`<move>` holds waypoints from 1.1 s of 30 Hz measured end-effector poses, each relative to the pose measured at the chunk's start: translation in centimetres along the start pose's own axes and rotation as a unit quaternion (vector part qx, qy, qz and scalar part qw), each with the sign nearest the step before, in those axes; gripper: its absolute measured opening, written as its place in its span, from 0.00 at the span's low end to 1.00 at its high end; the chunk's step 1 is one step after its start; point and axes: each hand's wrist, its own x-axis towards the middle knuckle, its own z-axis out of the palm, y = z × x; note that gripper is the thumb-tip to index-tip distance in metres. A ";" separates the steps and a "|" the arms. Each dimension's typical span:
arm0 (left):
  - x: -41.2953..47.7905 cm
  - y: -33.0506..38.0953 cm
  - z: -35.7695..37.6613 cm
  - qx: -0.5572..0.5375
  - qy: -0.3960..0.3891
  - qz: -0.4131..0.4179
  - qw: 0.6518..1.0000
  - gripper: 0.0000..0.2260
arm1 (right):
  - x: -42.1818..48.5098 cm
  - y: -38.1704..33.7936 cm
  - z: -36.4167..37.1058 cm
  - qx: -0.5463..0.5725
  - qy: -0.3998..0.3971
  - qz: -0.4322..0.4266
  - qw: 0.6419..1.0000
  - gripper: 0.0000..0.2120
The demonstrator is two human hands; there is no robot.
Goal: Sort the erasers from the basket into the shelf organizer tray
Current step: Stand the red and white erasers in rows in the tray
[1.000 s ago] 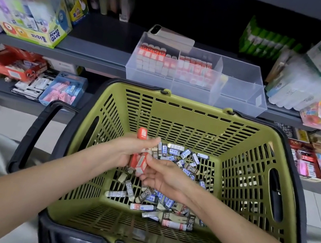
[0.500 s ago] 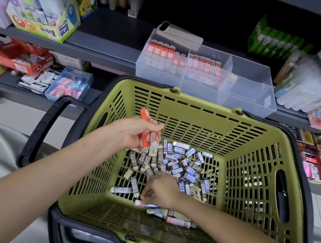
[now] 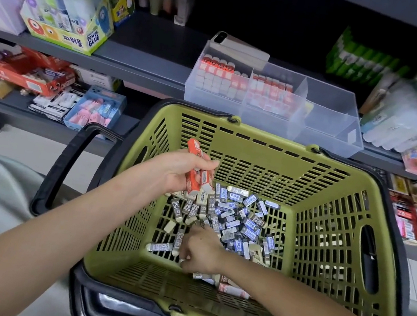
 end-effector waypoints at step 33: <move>2.3 11.8 3.5 -0.135 -0.075 0.276 0.949 0.19 | -5.3 14.0 -29.8 0.198 0.604 0.253 0.729 0.06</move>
